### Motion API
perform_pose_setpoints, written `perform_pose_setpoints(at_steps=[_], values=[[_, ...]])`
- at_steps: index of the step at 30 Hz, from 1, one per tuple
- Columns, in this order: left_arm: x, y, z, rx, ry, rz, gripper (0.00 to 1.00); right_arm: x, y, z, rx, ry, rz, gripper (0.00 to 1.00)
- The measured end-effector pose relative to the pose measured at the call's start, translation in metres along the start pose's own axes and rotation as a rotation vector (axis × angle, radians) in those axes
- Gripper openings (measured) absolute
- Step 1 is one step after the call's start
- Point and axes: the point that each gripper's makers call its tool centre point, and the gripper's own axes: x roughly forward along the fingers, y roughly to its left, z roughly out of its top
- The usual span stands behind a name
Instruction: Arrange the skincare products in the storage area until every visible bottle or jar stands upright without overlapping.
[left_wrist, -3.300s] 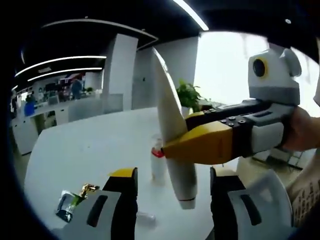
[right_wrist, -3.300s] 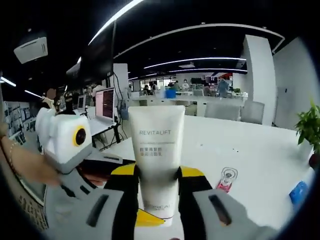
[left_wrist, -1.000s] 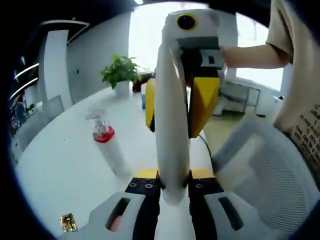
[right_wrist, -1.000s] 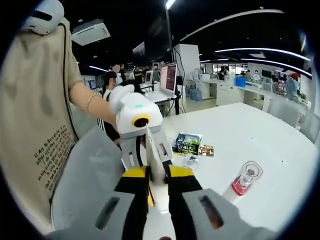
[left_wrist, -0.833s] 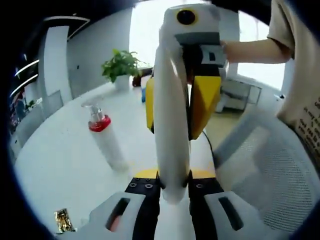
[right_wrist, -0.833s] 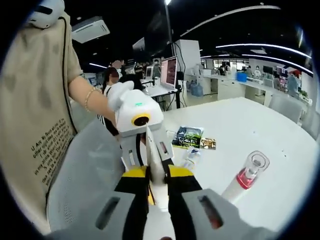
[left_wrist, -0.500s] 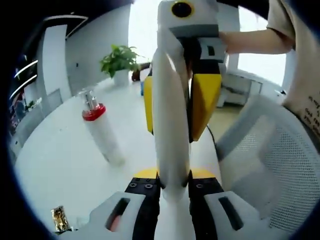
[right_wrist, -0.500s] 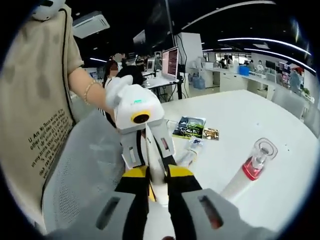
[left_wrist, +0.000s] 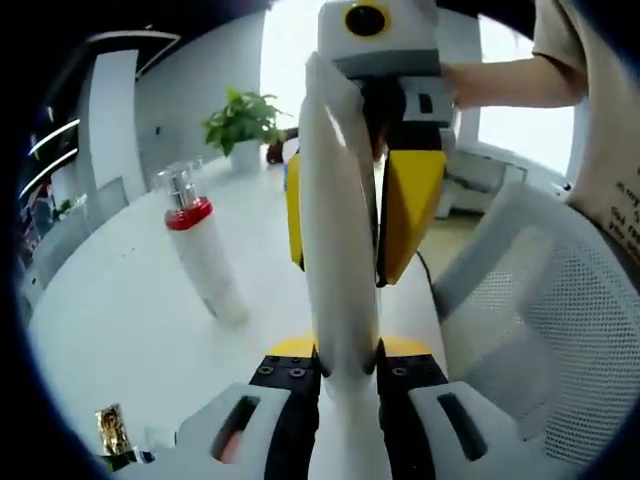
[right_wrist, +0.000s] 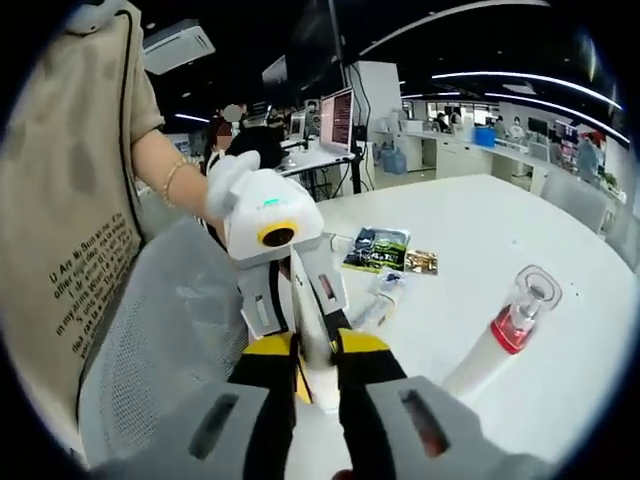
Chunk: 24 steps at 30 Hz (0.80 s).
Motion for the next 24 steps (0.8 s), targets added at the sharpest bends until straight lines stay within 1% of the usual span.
perform_pose_setpoints(at_steps=[6,11,12,14,16,20,24], values=[[0.000,-0.001,0.001,0.018,-0.002,-0.003,0.17,0.000,-0.001,0.001,0.022,-0.019,-0.033,0.16],[0.001,0.001,0.002,0.025,0.000,-0.003,0.17,-0.001,-0.007,0.004,0.071,-0.047,-0.087,0.20],[0.001,0.002,0.002,0.026,0.000,-0.004,0.17,-0.002,-0.007,0.006,0.078,-0.056,-0.091,0.22],[0.001,0.005,0.002,0.028,0.001,-0.007,0.17,-0.004,-0.012,0.007,0.094,-0.072,-0.120,0.26],[0.002,0.008,0.002,0.028,0.001,-0.006,0.17,-0.005,-0.014,0.006,0.103,-0.076,-0.138,0.32],[0.002,0.017,0.003,0.027,0.001,0.000,0.17,-0.011,-0.018,0.001,0.135,-0.081,-0.184,0.44],[0.004,0.026,0.004,0.024,-0.001,0.005,0.17,-0.020,-0.022,-0.004,0.169,-0.089,-0.237,0.52]])
